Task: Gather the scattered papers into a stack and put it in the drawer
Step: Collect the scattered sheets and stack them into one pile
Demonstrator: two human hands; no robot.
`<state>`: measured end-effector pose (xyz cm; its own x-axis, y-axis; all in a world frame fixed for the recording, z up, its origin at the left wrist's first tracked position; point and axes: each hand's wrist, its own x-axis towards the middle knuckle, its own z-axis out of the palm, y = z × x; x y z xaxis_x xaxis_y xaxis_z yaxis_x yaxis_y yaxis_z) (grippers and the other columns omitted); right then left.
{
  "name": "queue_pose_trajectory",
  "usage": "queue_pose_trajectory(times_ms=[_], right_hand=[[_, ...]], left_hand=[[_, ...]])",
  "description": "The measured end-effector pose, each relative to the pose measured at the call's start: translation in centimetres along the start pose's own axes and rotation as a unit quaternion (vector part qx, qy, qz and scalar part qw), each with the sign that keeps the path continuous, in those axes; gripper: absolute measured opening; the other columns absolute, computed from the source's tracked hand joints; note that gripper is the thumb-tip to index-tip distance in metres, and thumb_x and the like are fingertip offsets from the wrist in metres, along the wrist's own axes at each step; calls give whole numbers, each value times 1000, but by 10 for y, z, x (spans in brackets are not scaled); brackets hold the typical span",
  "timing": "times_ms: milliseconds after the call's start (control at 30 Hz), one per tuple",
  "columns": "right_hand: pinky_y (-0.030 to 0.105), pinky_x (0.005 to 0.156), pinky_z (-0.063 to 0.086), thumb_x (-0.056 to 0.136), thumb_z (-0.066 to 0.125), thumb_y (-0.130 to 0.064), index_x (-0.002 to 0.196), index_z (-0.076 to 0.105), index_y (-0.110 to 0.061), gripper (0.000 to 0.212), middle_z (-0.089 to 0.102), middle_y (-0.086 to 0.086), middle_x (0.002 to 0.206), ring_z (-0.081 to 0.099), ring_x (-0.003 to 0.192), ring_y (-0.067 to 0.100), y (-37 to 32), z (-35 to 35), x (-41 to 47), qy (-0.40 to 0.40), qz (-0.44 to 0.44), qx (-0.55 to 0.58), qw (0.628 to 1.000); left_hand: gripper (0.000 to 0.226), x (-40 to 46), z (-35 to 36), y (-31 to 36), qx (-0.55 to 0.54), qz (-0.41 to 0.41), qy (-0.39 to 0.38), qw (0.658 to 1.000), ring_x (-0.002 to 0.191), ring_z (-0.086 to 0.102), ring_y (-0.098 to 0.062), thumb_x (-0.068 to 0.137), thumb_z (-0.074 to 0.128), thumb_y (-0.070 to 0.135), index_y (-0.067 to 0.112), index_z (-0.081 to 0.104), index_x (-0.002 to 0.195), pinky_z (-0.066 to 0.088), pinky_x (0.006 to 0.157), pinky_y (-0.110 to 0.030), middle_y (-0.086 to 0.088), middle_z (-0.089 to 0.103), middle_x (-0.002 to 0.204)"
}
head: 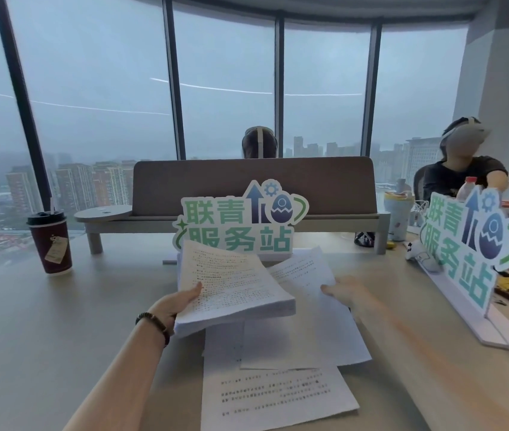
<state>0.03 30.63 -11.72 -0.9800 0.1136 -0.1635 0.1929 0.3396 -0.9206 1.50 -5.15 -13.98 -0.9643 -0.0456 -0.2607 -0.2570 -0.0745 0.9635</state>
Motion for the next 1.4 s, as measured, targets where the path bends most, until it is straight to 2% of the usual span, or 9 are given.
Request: queue_pose_trajectory(times_ms=[100,267,367,500,667,933,1133,1300,1400], right_hand=[[49,92,55,91,67,-11,109,60,-7,20,69,15,108,68,96,33,-1,6,0,-19,2,-5,1000],[50,94,53,86,70,1,128,46,-3,49,60,19,123,62,109,36,4,15,-1,-24,10,21,999],[57,92,53,82,73,0,108,53,-2,33,66,17,111,64,105,37,8,17,-3,-43,27,22,998],[35,78,54,83,71,2,110,67,-3,28,71,13,111,66,99,29,4,22,-5,-55,-9,22,998],[55,86,57,76,74,12,114,67,-1,41,74,17,104,70,96,37,6,27,-7,-94,23,57,994],[51,89,57,77,83,-4,90,67,-10,21,73,16,100,70,93,34,6,18,-12,-40,32,77,996],[46,95,52,90,71,-11,113,65,-5,24,70,17,111,67,104,33,4,7,-12,-78,54,43,995],[18,60,51,88,74,-16,101,71,-2,20,71,15,108,68,70,15,-29,-15,-4,-27,-48,-3,998],[21,63,43,89,70,-34,102,69,-6,31,66,6,108,59,80,13,-65,-32,-10,0,-97,-102,990]], left_hand=[[23,-3,11,0,-20,-11,-12,1000,87,64,-22,102,47,24,6,61,108,58,59,-27,-9,67,102],[24,-2,23,-4,-31,-14,-27,999,95,65,-26,102,50,26,8,63,109,55,81,-36,-11,68,110],[25,-2,27,-6,-25,-12,-34,999,104,64,-28,102,49,27,9,64,112,51,95,-39,-12,67,116],[24,-5,28,-4,-23,-14,-34,999,93,65,-23,102,48,26,9,64,107,53,78,-32,-10,68,109],[22,-10,32,-3,-39,-15,-42,998,90,66,-24,103,47,24,9,63,107,56,71,-31,-9,69,103],[22,-13,24,4,-37,-6,-40,998,89,64,-24,103,46,25,10,61,109,59,58,-27,-9,67,105],[22,-12,21,3,-27,-8,-58,998,93,65,-25,104,44,23,11,62,107,61,61,-28,-9,68,105],[23,-12,19,1,-9,-17,-60,998,96,65,-26,103,45,26,12,63,108,59,68,-31,-10,68,108],[26,-11,15,1,-1,-19,-62,998,102,65,-30,102,47,27,10,62,116,60,72,-34,-13,68,115]])
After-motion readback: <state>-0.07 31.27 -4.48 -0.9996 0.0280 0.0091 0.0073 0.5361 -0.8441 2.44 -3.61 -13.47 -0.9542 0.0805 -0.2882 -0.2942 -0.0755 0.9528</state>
